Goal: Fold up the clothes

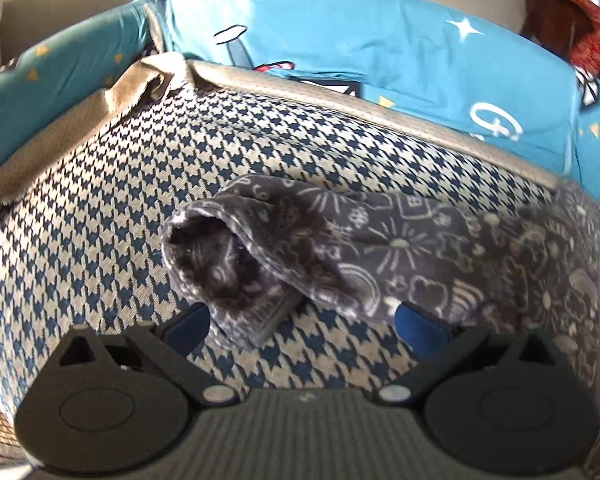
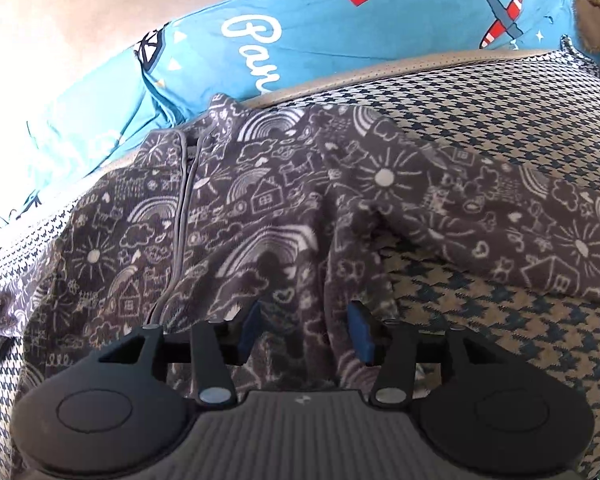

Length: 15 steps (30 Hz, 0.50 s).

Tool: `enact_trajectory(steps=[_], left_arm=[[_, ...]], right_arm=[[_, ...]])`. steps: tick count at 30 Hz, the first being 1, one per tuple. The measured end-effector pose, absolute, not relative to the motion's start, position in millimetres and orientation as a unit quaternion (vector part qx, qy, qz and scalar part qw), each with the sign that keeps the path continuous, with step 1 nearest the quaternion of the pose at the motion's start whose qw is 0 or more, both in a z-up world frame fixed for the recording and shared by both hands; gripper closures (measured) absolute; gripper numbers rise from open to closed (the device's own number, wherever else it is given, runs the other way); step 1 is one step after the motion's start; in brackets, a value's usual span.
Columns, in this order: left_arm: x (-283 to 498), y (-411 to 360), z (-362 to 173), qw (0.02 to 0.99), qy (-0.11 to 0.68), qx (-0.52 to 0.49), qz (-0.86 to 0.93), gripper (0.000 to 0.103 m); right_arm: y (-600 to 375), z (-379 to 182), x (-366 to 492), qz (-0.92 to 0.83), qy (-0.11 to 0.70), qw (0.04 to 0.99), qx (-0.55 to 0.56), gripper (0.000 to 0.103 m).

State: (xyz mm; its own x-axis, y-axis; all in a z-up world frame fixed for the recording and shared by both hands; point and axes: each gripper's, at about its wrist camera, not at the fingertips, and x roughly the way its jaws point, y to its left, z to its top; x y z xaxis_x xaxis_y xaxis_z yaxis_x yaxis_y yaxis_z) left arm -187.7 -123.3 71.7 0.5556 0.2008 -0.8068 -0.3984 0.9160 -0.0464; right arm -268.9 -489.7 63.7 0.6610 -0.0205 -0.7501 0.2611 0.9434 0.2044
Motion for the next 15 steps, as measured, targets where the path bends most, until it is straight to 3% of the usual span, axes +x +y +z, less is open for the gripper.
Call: enact_trajectory(steps=[10, 15], left_arm=[[-178, -117, 71, 0.887, 0.419, -0.112, 0.157, 0.015], [-166, -126, 67, 0.887, 0.42, -0.099, 0.164, 0.015]], right_arm=[[-487, 57, -264, -0.079, 0.416, 0.893, 0.15, 0.053], [-486, 55, -261, -0.08, 0.419, 0.892, 0.148, 0.052]])
